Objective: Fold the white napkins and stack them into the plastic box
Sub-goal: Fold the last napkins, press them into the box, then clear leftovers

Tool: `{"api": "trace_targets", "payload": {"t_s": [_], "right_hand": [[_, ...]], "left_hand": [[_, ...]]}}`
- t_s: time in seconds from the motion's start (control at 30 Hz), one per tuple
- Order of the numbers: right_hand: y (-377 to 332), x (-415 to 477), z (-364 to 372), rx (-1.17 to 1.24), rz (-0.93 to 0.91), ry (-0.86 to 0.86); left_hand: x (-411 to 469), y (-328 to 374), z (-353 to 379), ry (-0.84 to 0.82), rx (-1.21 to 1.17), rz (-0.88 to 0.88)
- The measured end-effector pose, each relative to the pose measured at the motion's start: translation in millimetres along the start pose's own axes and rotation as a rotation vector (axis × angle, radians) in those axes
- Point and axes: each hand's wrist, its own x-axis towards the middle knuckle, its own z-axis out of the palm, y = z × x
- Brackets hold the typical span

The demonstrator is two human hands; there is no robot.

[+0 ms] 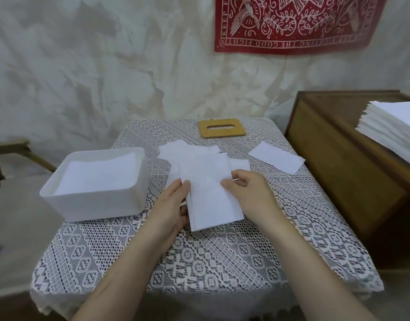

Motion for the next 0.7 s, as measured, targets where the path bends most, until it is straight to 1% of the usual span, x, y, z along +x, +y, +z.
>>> {"api": "trace_targets", "payload": {"t_s": [0.23,0.33,0.4,0.47,0.53,0.63,0.7], "right_hand": [[-2.9,-2.3,7.3,0.018,-0.002,-0.019],[-2.9,-3.1,7.7,0.004,-0.006,-0.017],[-0.9,-1.8,6.5,-0.026,-0.025,0.012],[3.3,2.2,4.6,-0.074,-0.048,0.075],[5.1,5.2,2.6,-0.101,-0.024,0.093],[0.4,2.4,0.7,-0.043,0.094,-0.050],[-1.5,-0.6,-0.3,0.014,0.135,-0.123]], "left_hand": [[-4.7,1.3,-1.2,-0.061,0.081,0.046],[-5.9,1.7,-1.0,-0.055,0.109,0.051],[-6.1,1.8,-0.9,-0.051,0.120,0.049],[-5.9,1.7,-0.9,-0.053,0.124,0.046],[-5.7,2.0,-1.0,-0.051,0.121,0.043],[-4.1,3.2,-2.5,-0.043,0.095,0.029],[-2.9,4.1,-4.1,-0.045,0.095,0.022]]}}
